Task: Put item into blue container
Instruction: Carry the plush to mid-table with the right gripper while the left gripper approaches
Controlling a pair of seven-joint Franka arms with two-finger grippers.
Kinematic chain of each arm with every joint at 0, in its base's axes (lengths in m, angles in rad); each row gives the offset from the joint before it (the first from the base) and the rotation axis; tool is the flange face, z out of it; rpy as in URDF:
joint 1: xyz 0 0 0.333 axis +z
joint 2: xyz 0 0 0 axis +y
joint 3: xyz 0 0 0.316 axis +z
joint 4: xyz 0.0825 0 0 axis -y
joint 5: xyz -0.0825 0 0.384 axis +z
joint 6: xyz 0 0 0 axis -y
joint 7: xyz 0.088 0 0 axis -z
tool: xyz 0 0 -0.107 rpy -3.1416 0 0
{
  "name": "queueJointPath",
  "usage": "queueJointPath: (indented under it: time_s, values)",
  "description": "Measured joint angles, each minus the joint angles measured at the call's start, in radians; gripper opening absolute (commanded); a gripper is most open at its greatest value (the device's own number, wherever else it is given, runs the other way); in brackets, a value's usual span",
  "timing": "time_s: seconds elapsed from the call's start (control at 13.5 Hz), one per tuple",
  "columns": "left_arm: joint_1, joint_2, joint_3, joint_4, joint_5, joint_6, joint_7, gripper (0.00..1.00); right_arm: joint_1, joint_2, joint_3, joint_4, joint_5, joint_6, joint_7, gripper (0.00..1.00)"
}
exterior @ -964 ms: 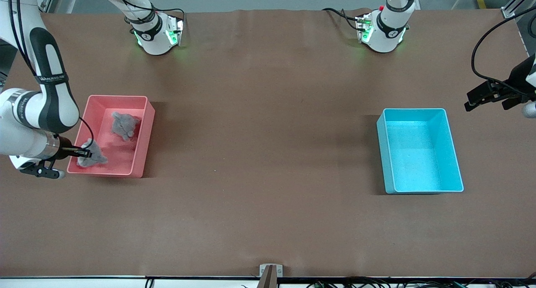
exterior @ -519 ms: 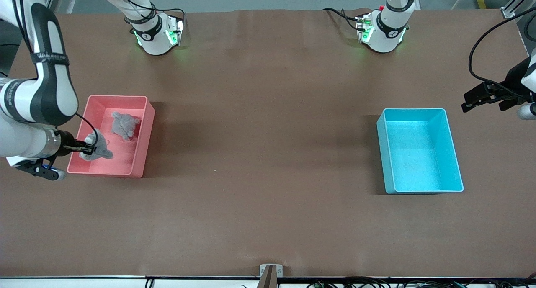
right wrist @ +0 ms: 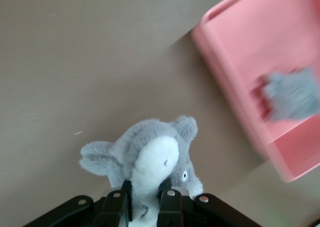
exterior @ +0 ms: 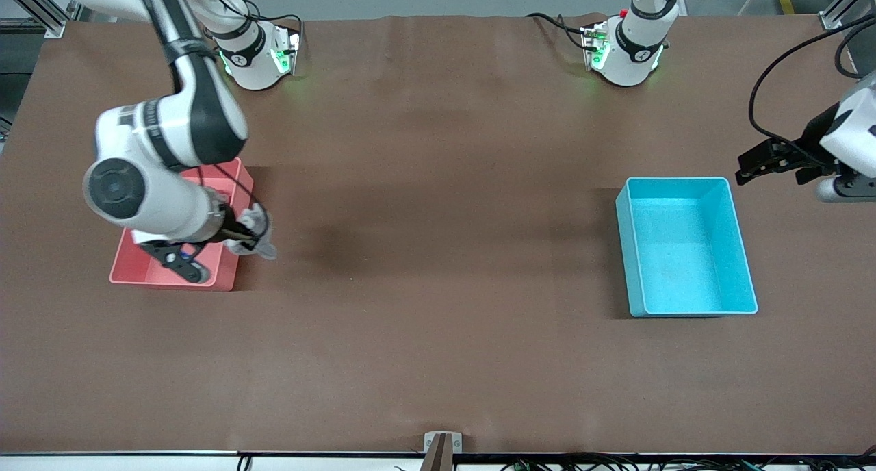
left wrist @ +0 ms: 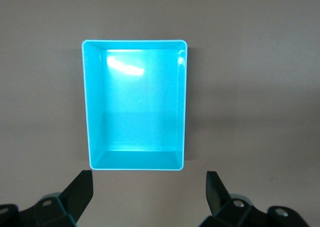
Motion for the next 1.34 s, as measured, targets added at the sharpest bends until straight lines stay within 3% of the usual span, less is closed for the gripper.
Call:
queueJointPath:
  time_s: [0.3,0.59,0.82,0.96,1.04,1.11,1.19,1.34]
  values:
    - [-0.048,0.027,-0.007,-0.044,-0.001,0.008,-0.019,1.00,0.180,0.066,0.001,0.002,0.021,0.140,0.313,0.00]
    - [-0.110,0.048,-0.010,-0.118,-0.001,0.091,-0.084,1.00,0.359,0.197,0.001,0.037,0.022,0.257,0.598,0.01]
    - [-0.142,0.050,-0.017,-0.193,-0.002,0.194,-0.132,1.00,0.446,0.351,-0.001,0.152,0.019,0.344,0.783,0.01]
    - [-0.162,0.064,-0.034,-0.236,-0.002,0.272,-0.186,1.00,0.462,0.448,-0.005,0.250,0.018,0.360,0.832,0.07]
    - [-0.172,0.079,-0.045,-0.250,-0.002,0.313,-0.219,1.00,0.462,0.478,-0.008,0.280,0.018,0.378,0.848,0.34]
    - [-0.179,0.097,-0.060,-0.261,-0.002,0.355,-0.253,1.00,0.462,0.496,-0.011,0.297,0.018,0.400,0.866,0.81]
    - [-0.182,0.116,-0.076,-0.268,-0.002,0.391,-0.285,1.00,0.462,0.504,-0.012,0.305,0.018,0.410,0.880,1.00]
    - [-0.184,0.144,-0.096,-0.270,-0.002,0.436,-0.335,1.00,0.462,0.505,-0.013,0.311,0.014,0.411,0.885,1.00]
